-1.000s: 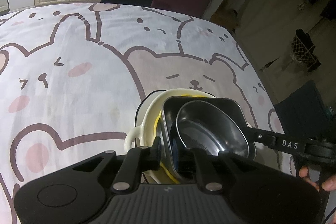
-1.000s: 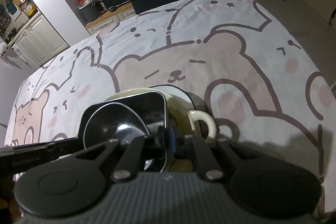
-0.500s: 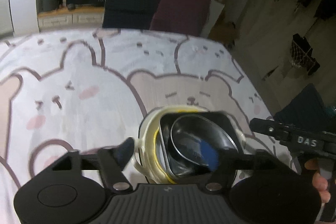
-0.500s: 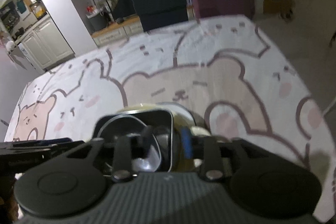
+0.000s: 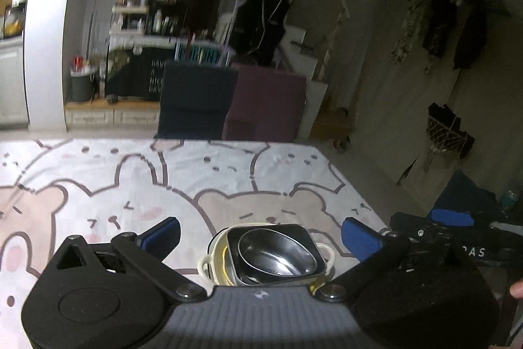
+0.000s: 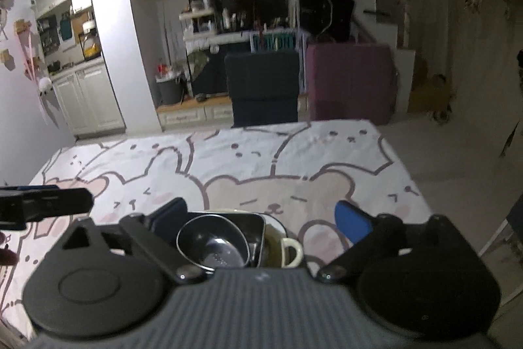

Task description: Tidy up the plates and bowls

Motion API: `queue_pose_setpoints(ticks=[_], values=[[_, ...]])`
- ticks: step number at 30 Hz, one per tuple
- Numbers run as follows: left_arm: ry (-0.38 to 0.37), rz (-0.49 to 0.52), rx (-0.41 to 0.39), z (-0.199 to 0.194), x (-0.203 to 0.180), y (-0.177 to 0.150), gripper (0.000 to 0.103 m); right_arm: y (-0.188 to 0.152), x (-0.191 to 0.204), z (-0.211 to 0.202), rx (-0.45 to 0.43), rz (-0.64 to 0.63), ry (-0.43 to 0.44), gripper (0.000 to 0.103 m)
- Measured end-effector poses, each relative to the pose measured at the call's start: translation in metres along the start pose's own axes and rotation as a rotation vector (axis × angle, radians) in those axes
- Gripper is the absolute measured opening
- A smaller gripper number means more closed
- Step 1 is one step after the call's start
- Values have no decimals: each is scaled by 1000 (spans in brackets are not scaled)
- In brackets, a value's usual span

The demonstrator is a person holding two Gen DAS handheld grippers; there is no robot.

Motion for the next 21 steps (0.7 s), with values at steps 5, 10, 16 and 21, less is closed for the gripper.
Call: queue_pose_setpoints(ticks=[5, 10, 16, 21], values=[[78, 34, -59, -32, -9, -22, 103, -17, -4, -32, -50, -13, -23, 102], [96, 33, -87, -54, -12, -50, 103, -39, -7, -58, -79, -16, -12, 102], [90, 26, -44, -64, -14, -87, 103, -63, -3, -78, -98, -44, 5, 102], [135, 67, -43, -71, -13, -106, 103, -80, -1, -84, -87, -51, 29, 102]])
Point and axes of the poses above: each gripper's, at about its wrist camera, not at the fingertips, and z roughly the way its jaws point, x to its left, y to its top, the point moved 6 cm from there along z, roughly the way its jaws point, and after that the axes turned 5 degrees about y, right-handed, at the moved point
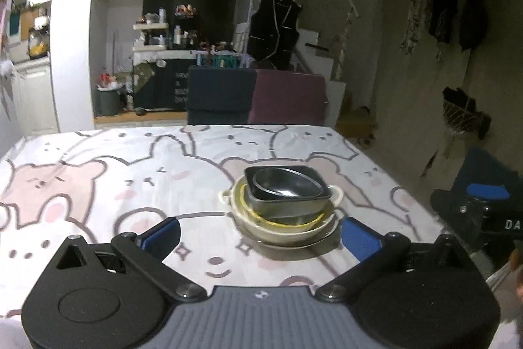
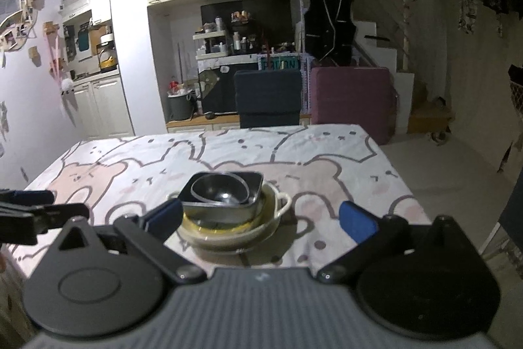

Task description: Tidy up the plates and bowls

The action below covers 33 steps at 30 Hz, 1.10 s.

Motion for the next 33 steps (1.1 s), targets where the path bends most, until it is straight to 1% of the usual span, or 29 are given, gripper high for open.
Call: queue_pose_setpoints(ticks=[4, 9, 14, 21, 33], values=[[30, 19, 3, -3, 3, -10, 103, -8, 4, 0, 16, -30, -15, 102], [50, 34, 10, -5, 5, -21, 103, -16, 7, -6, 17, -33, -3, 102], [37, 67, 8, -9, -3, -35, 103, -22, 7, -8, 20, -32, -5, 102], [40, 40, 3, -9, 2, -33, 103, -29, 12, -13, 9, -68, -16, 102], [47, 32, -1, -10, 7, -33, 103, -37, 10, -22, -12, -40, 14, 102]])
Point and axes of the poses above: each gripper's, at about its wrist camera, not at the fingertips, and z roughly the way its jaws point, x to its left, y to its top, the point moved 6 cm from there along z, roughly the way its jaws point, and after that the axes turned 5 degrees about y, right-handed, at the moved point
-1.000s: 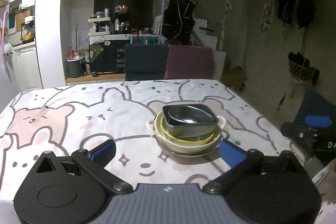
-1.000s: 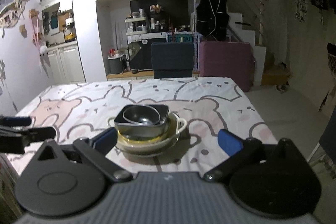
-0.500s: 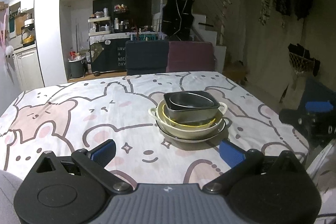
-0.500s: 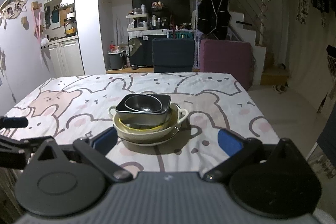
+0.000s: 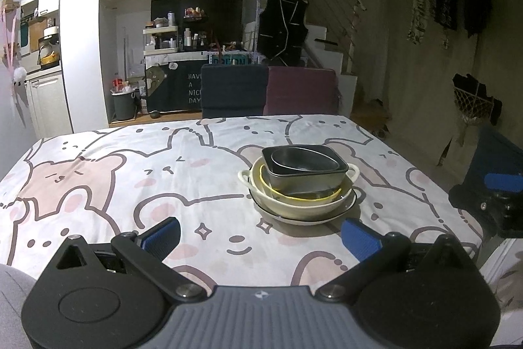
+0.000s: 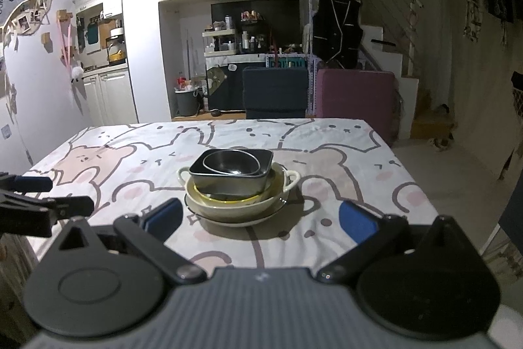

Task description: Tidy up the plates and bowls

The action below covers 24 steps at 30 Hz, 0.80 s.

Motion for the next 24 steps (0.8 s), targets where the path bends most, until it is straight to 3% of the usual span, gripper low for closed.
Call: queue_pose_setpoints(ticks=[24], values=[[-10, -4, -10, -3, 1, 1, 103, -3, 2, 5, 14, 2, 1, 102]])
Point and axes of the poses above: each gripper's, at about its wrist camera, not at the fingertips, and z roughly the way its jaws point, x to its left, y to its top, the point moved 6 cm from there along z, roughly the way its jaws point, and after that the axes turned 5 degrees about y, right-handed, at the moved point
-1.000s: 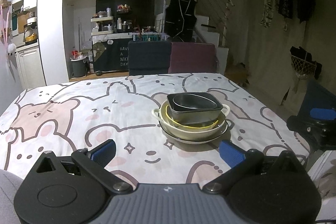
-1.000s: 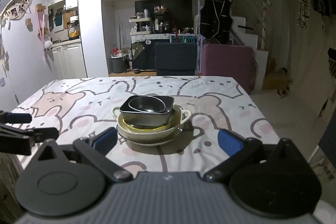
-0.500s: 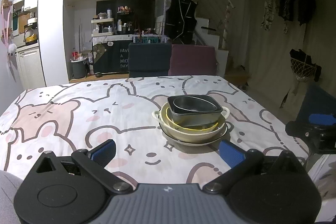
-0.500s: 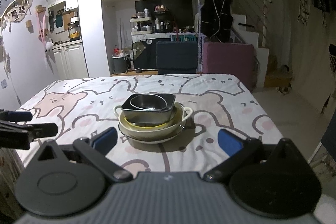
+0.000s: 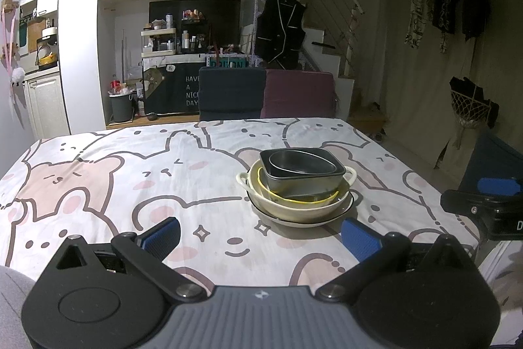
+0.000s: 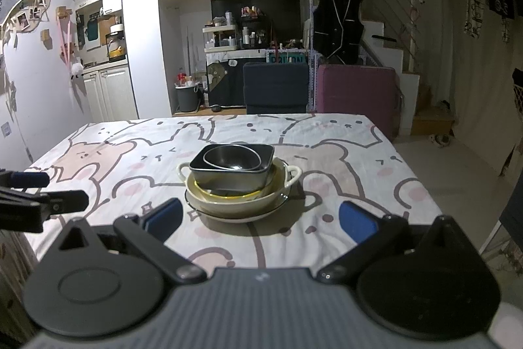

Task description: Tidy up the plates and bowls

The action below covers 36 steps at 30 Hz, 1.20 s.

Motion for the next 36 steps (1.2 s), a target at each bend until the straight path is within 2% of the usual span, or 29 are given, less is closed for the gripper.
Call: queue_pose_setpoints(ticks=[36], values=[[-4, 0, 3, -2, -3, -1, 103, 0, 1, 0, 3, 2, -1, 102]])
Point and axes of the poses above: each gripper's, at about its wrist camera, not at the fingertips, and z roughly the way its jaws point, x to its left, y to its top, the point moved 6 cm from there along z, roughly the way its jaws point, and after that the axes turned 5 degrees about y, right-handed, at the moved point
